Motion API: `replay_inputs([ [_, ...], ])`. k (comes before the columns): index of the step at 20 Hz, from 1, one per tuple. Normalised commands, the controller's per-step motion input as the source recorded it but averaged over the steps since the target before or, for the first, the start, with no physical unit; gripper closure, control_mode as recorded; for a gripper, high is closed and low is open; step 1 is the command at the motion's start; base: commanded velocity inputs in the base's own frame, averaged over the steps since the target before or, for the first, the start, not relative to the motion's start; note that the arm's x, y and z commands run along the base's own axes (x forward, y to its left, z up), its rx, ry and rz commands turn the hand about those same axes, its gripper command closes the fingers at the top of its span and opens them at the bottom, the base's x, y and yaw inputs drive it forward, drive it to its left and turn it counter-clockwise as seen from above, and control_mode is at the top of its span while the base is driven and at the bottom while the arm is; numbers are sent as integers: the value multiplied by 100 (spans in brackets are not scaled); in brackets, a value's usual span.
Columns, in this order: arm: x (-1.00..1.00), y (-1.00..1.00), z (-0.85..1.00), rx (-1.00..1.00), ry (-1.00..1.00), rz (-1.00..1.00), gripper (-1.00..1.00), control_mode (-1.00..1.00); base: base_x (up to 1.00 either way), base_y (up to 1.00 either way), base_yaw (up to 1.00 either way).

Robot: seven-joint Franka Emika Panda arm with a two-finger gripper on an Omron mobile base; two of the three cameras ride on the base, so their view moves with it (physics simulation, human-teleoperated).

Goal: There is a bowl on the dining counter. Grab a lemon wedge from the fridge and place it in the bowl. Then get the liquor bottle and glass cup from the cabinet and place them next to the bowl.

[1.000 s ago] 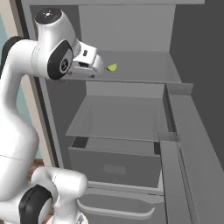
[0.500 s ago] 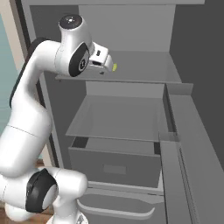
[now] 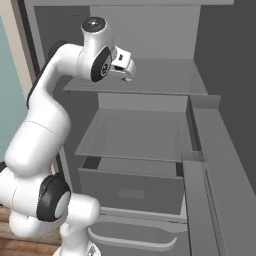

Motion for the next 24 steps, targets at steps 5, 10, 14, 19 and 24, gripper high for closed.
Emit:
replay_inputs([
  [5,38,-11,-21,0,0,0,-100,-100,0,0,0],
  [10,31,-2,-24,0,0,0,-100,-100,0,0,0],
  [14,42,0,-8,2,0,0,-100,-100,0,0,0],
  [19,43,-1,-9,2,0,0,-100,-100,0,0,0],
  [24,42,-9,-8,1,0,0,-100,-100,0,0,0],
])
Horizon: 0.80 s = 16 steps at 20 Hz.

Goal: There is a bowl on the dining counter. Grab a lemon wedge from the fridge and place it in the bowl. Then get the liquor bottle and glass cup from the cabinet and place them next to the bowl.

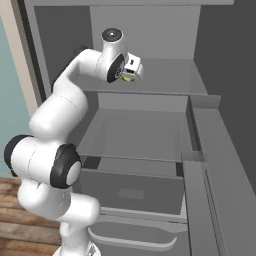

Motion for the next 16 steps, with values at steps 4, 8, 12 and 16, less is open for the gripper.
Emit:
replay_inputs([
  [4,48,-10,-6,0,0,0,-100,-100,0,0,0],
  [8,53,-8,-8,0,0,0,-100,-100,0,0,0],
  [12,41,-3,-16,0,0,0,-100,-100,0,0,0],
  [16,32,-2,-20,0,0,0,-100,-100,0,0,0],
])
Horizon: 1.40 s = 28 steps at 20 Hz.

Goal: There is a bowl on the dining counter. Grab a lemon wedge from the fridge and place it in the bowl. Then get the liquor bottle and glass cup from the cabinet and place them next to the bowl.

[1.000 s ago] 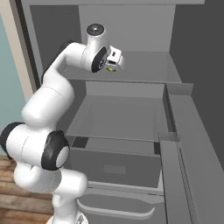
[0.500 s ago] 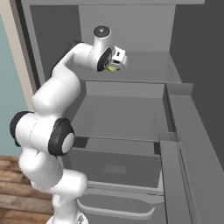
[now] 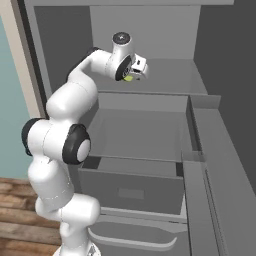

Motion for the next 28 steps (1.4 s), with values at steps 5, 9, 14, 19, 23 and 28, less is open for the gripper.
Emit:
replay_inputs([
  [5,9,0,-25,0,0,-1,-100,-100,0,0,0],
  [9,3,0,-34,0,0,-2,-100,-100,0,0,0],
  [14,0,0,-45,0,0,-3,100,-100,0,0,0],
  [19,-4,0,-44,0,0,-5,100,-100,0,0,0],
  [23,-28,-2,-38,0,0,-5,100,-100,0,0,0],
  [28,-37,-6,-28,0,0,-3,100,-100,0,0,0],
])
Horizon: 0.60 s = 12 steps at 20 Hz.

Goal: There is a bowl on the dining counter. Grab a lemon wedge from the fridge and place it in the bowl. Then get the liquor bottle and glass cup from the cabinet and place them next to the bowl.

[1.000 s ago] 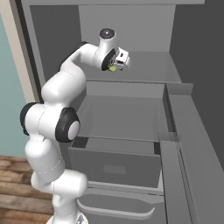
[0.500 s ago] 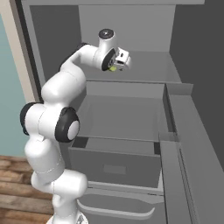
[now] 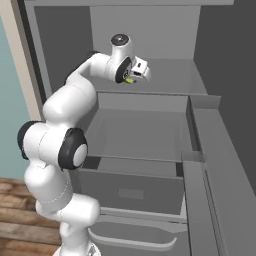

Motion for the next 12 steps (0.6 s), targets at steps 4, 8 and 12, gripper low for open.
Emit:
replay_inputs([
  [4,-88,0,1,3,-12,-2,100,-100,0,0,0],
  [8,-100,21,40,6,-20,-1,100,-100,0,0,0],
  [12,-100,36,46,3,-7,-4,100,-100,0,0,0],
])
